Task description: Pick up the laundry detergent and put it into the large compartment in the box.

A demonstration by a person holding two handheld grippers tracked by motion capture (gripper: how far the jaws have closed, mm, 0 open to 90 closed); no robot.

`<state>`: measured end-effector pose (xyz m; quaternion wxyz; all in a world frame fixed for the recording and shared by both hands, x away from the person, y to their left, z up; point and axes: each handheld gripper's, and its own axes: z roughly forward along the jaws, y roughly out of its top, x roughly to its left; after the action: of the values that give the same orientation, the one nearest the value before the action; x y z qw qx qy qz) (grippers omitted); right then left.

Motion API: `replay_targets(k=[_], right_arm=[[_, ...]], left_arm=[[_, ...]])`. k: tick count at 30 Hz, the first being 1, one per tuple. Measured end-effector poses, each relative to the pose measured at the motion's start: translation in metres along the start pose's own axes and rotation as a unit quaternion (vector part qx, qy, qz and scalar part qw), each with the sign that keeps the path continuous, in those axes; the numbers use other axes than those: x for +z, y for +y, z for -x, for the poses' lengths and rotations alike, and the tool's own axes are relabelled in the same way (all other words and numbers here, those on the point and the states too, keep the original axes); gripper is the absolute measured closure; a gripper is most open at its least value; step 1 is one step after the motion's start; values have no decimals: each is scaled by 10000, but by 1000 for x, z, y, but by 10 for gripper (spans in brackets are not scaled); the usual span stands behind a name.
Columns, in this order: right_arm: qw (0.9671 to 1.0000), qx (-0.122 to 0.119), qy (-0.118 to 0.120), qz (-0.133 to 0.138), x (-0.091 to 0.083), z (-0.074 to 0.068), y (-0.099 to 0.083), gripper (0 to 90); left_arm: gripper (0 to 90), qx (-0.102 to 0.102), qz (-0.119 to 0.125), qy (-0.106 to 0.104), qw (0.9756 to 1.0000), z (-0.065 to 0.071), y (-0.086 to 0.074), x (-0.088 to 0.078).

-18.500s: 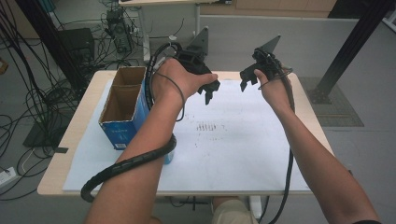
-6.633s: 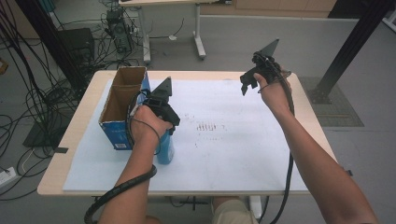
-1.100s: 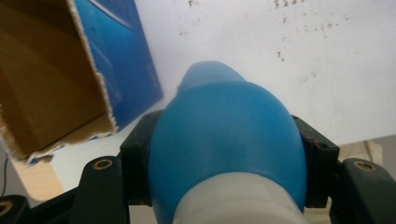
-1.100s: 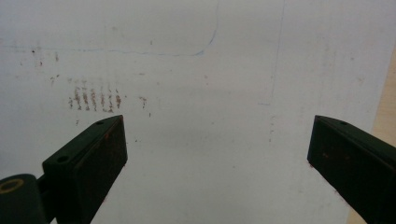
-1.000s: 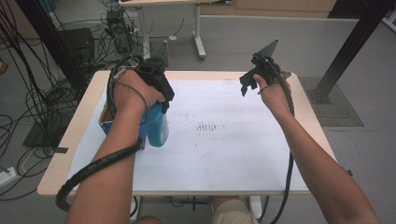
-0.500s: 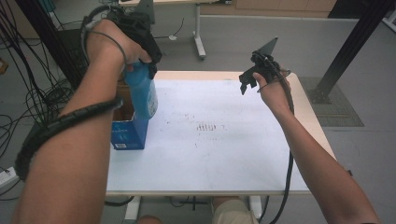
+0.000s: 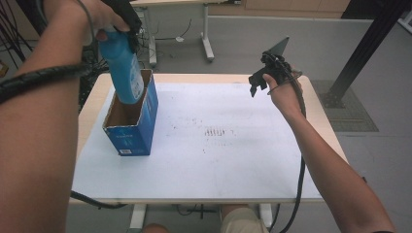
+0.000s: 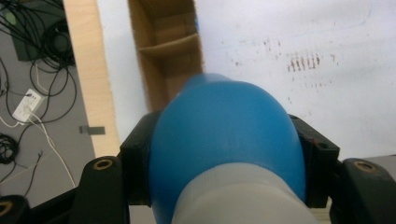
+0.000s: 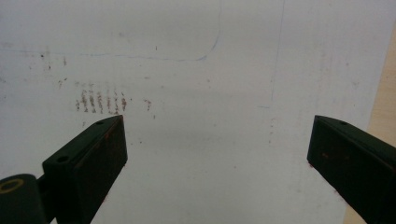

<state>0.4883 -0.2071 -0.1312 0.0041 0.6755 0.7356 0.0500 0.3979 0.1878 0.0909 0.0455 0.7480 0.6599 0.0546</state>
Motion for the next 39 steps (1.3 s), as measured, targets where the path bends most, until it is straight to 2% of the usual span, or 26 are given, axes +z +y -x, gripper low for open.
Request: replay_targets(k=[7, 14, 29, 39], right_arm=[[10000, 4, -37, -19, 0, -2, 1, 49], [10000, 21, -56, -17, -1, -1, 0, 49], [10000, 19, -90, -28, 0, -3, 0, 49], [9999, 28, -111, -29, -1, -3, -2, 49]], left_arm=[[378, -202, 118, 1, 9997, -25, -1, -17], [378, -320, 87, 77, 9994, -37, 0, -18], [378, -494, 33, 5, 9988, -59, -1, 0], [377, -537, -2, 34, 9985, -64, -1, 15]])
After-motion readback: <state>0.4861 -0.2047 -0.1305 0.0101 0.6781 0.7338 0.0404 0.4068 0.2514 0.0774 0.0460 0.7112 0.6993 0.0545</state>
